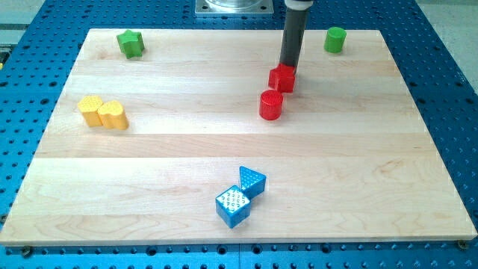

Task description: Push the green circle into the green star

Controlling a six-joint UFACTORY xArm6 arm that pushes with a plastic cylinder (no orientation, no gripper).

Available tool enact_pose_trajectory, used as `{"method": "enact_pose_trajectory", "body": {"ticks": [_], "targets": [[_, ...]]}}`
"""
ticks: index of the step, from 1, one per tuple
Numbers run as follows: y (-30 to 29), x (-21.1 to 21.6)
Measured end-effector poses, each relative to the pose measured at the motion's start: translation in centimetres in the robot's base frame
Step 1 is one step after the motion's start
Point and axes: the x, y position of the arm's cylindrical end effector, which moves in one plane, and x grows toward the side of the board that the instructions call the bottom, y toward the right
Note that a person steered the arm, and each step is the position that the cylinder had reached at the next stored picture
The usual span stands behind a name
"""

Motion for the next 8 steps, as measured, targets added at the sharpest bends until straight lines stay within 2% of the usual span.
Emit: {"method": "enact_pose_trajectory", "body": {"ticks": [2,3,4,5,6,7,8], "targets": [[0.8,4.1],[-0.4,4.1],[5.2,1.0],[16.0,-2.2],[19.6,-8.3],[17.8,-12.4],[5.2,-11.0]]}}
